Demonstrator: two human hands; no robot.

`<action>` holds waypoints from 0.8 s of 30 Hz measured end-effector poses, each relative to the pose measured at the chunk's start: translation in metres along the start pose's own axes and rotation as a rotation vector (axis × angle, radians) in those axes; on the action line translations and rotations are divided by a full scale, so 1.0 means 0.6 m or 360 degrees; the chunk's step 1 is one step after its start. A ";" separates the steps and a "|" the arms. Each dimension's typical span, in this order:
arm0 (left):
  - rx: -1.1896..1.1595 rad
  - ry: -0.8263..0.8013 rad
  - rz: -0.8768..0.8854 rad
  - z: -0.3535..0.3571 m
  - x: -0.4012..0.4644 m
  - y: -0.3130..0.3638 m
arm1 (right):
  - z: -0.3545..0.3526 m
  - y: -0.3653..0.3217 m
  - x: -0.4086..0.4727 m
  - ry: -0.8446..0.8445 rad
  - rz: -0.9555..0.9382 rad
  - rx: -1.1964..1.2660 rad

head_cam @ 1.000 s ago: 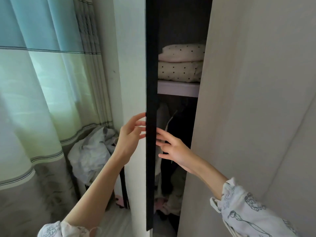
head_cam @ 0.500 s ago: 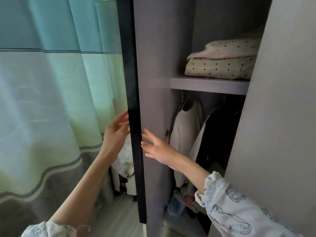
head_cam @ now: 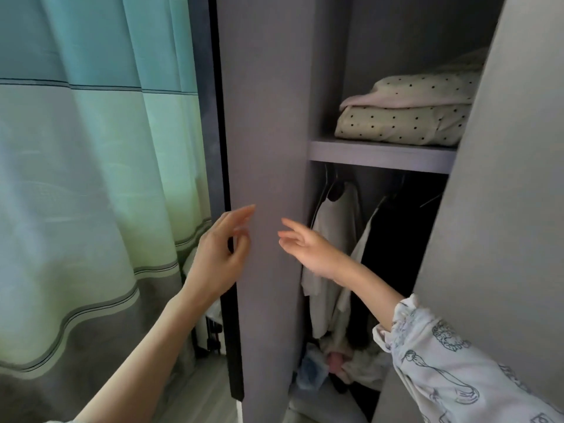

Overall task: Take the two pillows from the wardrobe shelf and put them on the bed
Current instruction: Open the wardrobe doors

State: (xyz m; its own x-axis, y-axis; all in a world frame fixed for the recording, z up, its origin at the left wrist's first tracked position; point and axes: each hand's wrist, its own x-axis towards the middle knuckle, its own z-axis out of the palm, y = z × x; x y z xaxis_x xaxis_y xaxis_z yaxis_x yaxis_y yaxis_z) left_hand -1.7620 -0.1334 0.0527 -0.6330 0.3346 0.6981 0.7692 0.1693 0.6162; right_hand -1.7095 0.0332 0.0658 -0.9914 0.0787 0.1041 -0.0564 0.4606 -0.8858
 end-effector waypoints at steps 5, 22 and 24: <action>-0.0047 -0.0224 0.0016 0.109 0.039 0.012 | -0.116 0.044 -0.032 0.0347 0.0030 -0.0217; -0.0434 -0.0606 0.0049 0.587 0.274 0.100 | -0.557 0.222 -0.058 0.1205 0.0088 -0.1189; -0.0441 -0.0579 0.0013 0.625 0.304 0.116 | -0.593 0.230 -0.052 0.1254 0.0084 -0.1397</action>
State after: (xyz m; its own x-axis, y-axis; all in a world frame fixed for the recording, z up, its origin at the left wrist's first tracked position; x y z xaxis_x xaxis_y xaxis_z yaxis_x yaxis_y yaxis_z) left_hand -1.7906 0.2869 0.0863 -0.5169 0.6470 0.5605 0.6899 -0.0727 0.7202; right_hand -1.6446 0.4086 0.1012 -0.6266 0.4983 0.5993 0.3875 0.8663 -0.3152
